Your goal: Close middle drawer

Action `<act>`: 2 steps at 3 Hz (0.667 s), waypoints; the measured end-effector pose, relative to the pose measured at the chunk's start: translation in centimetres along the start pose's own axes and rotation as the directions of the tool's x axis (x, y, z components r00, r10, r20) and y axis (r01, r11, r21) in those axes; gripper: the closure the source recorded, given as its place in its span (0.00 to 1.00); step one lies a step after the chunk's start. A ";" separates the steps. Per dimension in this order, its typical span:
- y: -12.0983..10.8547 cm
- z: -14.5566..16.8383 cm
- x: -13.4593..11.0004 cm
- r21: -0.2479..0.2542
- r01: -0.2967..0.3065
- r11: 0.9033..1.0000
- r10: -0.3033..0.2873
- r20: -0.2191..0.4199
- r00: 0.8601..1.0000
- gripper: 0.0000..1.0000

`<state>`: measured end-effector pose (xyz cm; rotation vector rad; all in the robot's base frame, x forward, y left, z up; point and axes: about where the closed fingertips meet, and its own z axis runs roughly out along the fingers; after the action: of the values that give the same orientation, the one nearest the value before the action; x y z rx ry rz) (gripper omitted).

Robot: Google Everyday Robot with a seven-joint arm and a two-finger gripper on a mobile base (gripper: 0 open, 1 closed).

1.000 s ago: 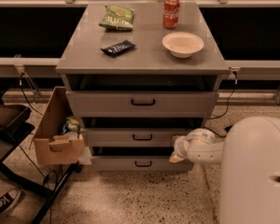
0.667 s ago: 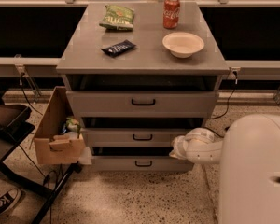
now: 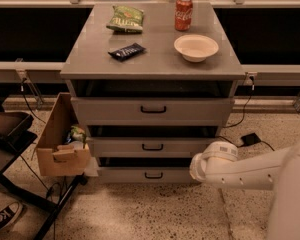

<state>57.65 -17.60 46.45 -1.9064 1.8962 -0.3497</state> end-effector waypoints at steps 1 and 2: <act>4.4 -7.7 1.7 -0.096 0.117 0.988 -0.131 -0.149 0.980 1.00; 8.7 -14.4 3.5 -0.144 0.082 0.986 -0.114 -0.226 0.968 1.00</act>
Offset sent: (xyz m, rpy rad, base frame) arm -0.1677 -0.0808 0.3477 -0.2798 -0.1942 -0.1811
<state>43.37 -22.62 54.64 -2.1343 2.0218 -0.5095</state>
